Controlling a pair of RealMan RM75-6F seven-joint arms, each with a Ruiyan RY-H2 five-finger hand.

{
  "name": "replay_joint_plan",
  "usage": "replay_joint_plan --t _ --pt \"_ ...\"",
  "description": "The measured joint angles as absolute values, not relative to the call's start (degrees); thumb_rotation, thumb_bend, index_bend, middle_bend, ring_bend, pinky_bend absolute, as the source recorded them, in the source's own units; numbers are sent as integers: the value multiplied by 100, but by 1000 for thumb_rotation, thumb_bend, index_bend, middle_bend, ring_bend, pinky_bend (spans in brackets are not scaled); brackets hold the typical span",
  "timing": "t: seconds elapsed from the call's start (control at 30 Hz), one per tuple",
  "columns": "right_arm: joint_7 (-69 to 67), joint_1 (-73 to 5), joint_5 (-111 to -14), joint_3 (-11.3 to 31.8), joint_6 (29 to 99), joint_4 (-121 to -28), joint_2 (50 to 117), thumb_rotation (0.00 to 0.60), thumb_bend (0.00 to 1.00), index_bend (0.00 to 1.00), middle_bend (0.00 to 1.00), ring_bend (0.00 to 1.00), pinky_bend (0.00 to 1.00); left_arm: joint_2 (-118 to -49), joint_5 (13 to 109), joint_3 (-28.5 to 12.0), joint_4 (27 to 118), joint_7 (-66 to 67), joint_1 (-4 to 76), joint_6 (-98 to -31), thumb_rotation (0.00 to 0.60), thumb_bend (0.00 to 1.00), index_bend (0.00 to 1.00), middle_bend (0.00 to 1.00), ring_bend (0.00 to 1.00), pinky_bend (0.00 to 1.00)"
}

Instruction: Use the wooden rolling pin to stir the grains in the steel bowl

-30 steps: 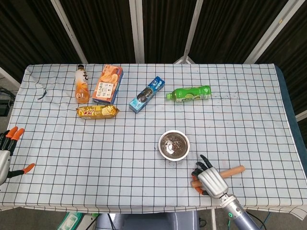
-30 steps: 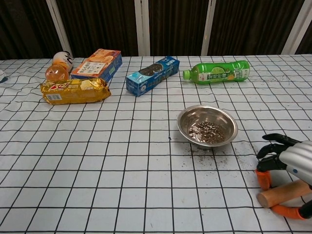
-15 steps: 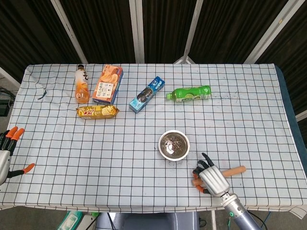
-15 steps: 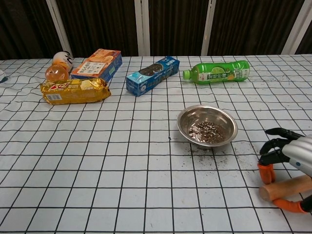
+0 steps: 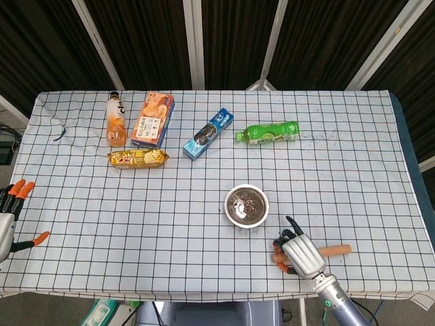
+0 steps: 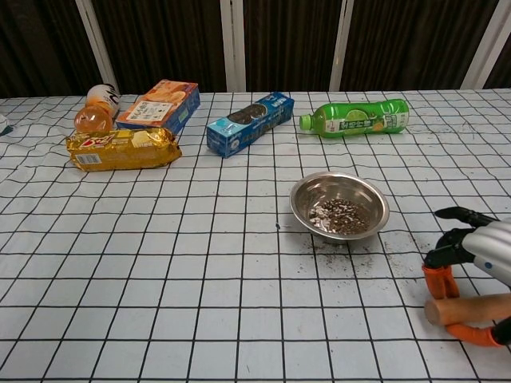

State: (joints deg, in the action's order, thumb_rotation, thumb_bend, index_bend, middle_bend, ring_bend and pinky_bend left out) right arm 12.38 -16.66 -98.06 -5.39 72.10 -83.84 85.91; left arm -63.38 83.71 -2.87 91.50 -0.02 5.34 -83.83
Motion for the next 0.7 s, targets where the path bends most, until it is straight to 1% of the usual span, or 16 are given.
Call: replay_joint_plan --t 0.13,0.53,0.7 --pt "1201 -1667 -9826 -512 7279 -8467 8563 600 475 812 647 393 0 -6341 8377 -289 9151 5 534 -8391 600 16 0 0 0 0" --pt "909 -1667 -9698 -380 7405 -8715 8432 600 475 829 660 398 0 -6346 8384 -289 9146 -2 532 -8400 600 16 0 0 0 0" --pt "392 -1639 -9356 -227 7413 -9017 8346 600 475 829 661 443 0 -6345 8380 -289 9145 1 530 -8399 600 16 0 0 0 0"
